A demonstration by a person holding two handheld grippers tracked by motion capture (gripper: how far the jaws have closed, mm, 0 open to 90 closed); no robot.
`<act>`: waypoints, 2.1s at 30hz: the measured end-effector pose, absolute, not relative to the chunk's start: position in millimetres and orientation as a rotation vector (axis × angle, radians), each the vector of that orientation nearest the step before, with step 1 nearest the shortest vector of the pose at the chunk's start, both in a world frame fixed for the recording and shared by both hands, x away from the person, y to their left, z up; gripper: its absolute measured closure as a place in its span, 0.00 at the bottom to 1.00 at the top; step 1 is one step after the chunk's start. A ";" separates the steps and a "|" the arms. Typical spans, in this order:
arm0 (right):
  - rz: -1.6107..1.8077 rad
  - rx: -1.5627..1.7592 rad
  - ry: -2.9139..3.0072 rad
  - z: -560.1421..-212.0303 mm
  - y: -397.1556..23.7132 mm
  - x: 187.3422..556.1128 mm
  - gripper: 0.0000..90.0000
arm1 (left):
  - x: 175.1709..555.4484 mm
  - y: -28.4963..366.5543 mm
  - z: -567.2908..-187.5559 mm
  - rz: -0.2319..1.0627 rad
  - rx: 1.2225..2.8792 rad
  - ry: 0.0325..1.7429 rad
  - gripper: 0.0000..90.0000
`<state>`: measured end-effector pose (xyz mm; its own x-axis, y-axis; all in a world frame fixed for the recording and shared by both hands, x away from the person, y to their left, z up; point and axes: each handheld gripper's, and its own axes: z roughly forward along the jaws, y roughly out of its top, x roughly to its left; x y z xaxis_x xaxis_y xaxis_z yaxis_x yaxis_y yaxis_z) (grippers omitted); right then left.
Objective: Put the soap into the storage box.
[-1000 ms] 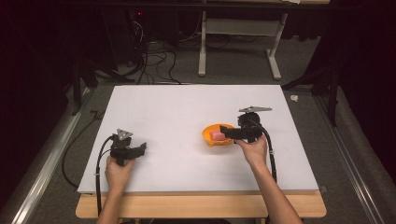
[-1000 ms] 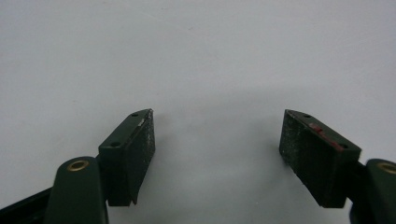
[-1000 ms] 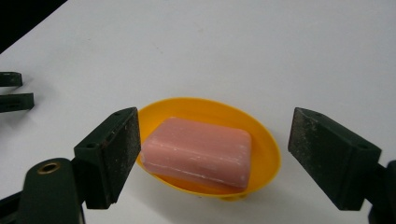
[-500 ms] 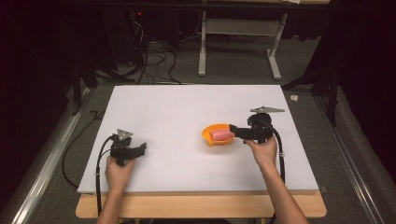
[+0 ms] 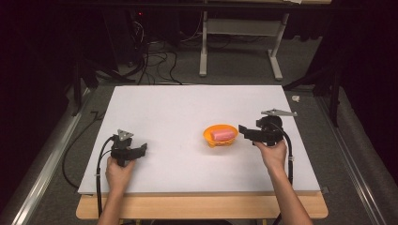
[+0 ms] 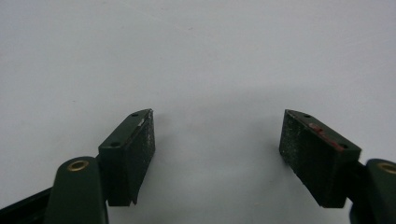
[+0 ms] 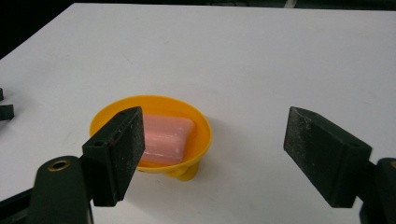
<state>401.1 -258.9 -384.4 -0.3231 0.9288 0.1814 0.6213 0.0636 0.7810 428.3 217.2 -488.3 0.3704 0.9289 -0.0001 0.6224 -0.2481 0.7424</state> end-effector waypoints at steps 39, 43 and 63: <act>1.129 1.592 1.861 -387.3 -309.4 381.2 0.26 | 428.3 217.1 -488.4 0.595 1.969 1.338 0.30; 1.123 1.591 1.852 -387.5 -312.2 380.1 0.26 | 428.3 217.1 -488.4 0.595 1.969 1.338 0.30; 1.106 1.649 1.803 -399.9 -330.8 373.5 0.27 | 428.3 217.0 -488.4 0.595 1.969 1.338 0.30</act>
